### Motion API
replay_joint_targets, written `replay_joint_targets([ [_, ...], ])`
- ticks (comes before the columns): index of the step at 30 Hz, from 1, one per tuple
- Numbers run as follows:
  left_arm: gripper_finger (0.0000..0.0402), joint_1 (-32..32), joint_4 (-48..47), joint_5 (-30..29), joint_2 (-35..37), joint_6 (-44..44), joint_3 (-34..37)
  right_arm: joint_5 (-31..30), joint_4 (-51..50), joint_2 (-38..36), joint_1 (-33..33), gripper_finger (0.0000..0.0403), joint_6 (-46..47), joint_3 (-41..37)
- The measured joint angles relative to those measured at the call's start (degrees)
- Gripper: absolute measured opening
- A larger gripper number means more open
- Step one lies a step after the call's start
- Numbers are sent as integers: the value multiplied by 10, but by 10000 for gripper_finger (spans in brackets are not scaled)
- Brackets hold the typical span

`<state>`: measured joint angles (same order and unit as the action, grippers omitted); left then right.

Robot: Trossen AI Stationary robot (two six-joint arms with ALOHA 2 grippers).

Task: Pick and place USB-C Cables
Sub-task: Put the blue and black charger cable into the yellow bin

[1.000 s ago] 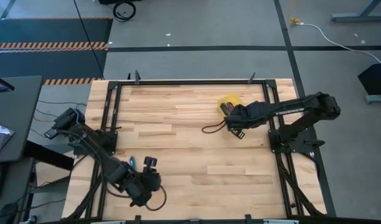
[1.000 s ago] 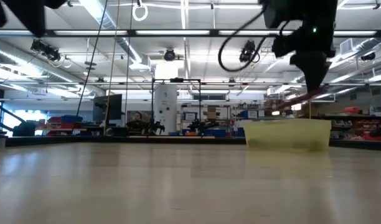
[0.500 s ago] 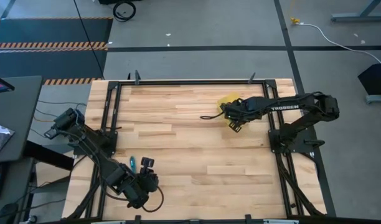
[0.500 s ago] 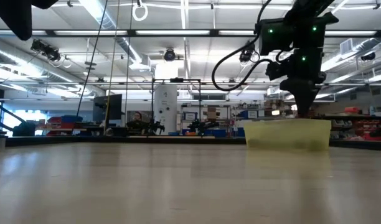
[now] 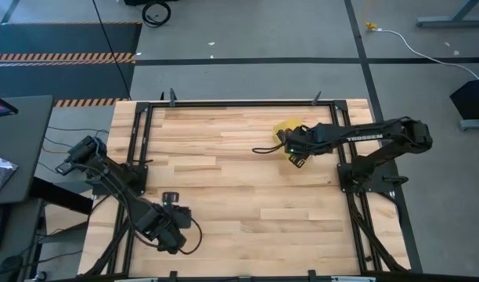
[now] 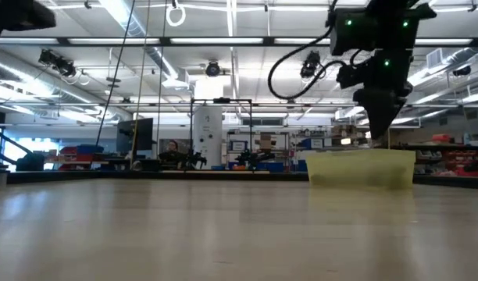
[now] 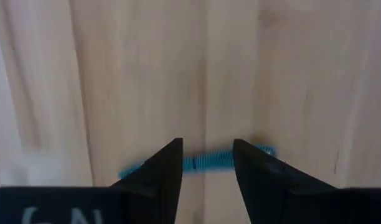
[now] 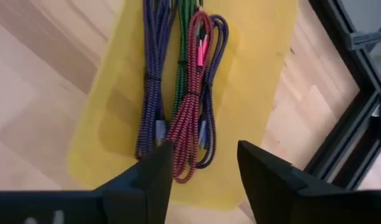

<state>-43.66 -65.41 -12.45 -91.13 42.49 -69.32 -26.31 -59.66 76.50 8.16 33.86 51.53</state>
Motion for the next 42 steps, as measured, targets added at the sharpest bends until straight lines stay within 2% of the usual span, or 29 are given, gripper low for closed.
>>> replay_joint_targets([
  [2,149,7,-26,22,0,28,3,-9,4,-17,-15,186,18,0],
  [4,149,9,-36,35,0,14,11,-23,19,-34,-33,183,19,0],
  [7,149,-1,-40,49,0,-69,22,-33,41,-62,-61,176,12,0],
  [11,149,-6,-41,106,0,-205,40,-23,78,-96,-111,170,9,0],
  [15,161,-6,-37,144,0,-304,65,-22,126,-121,-171,169,9,0],
  [19,182,-4,-18,141,0,-394,93,-31,182,-130,-227,169,7,0],
  [25,204,11,14,91,0,-462,128,-41,240,-132,-265,168,-20,0],
  [32,221,23,97,98,0,-496,193,-42,258,-132,-273,168,-30,0],
  [36,222,26,114,64,0,-497,211,-42,258,-132,-281,168,-34,0],
  [39,203,36,120,54,0,-486,211,-41,261,-132,-284,168,-41,0],
  [42,165,46,130,58,0,-451,211,-41,270,-132,-284,168,-45,0],
])
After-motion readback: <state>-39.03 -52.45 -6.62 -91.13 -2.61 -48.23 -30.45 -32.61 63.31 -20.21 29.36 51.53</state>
